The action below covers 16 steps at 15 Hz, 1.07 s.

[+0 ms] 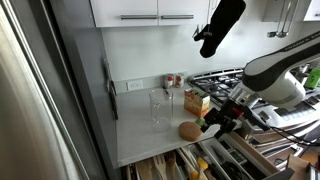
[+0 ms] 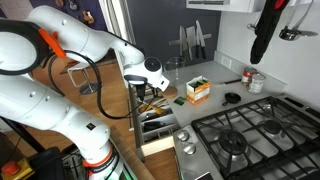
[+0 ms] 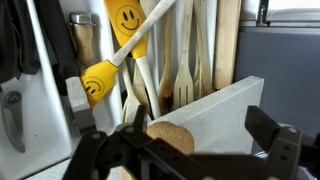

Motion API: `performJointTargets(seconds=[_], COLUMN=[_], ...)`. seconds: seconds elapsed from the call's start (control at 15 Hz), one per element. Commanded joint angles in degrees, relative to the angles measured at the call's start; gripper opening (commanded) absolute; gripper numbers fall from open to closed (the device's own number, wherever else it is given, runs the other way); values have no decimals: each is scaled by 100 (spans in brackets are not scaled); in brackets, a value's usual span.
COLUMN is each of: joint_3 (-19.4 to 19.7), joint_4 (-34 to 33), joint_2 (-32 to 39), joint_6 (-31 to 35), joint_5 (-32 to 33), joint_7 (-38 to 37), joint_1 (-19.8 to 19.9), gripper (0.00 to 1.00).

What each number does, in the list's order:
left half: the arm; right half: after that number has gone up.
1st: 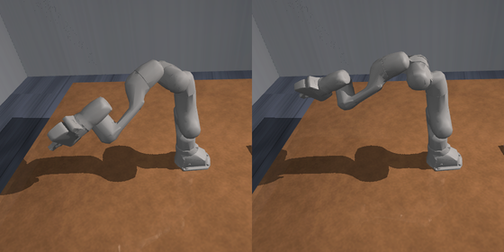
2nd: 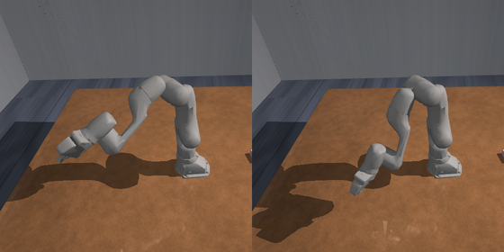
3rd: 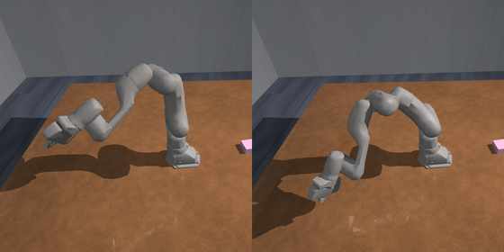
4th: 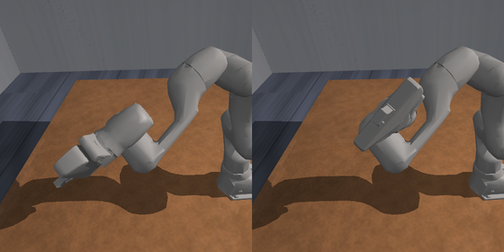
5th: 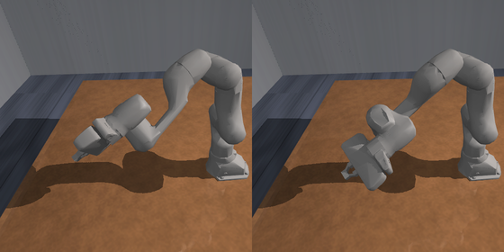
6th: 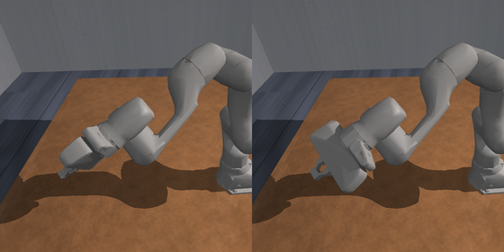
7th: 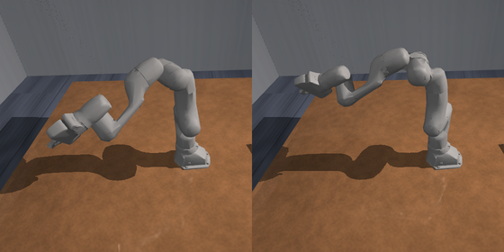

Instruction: Put the brown lid on the transparent jar

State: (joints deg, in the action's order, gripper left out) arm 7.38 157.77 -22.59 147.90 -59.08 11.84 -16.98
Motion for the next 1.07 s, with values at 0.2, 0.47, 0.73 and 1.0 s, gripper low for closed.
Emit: performJointTargets(seconds=[0.2,0.47,0.73,1.0], joint_3=[608,772,-15,-448], joint_4=[-100,-214,-380,-516], joint_2=[366,743,1254,1635], joint_6=[-455,-628,-887,-894], joint_5=[-1686,-2604,-3608,-4056], joint_7=[1158,2005,2923,3478], joint_1=[-287,-318,468,1017], gripper=[100,100,100,100])
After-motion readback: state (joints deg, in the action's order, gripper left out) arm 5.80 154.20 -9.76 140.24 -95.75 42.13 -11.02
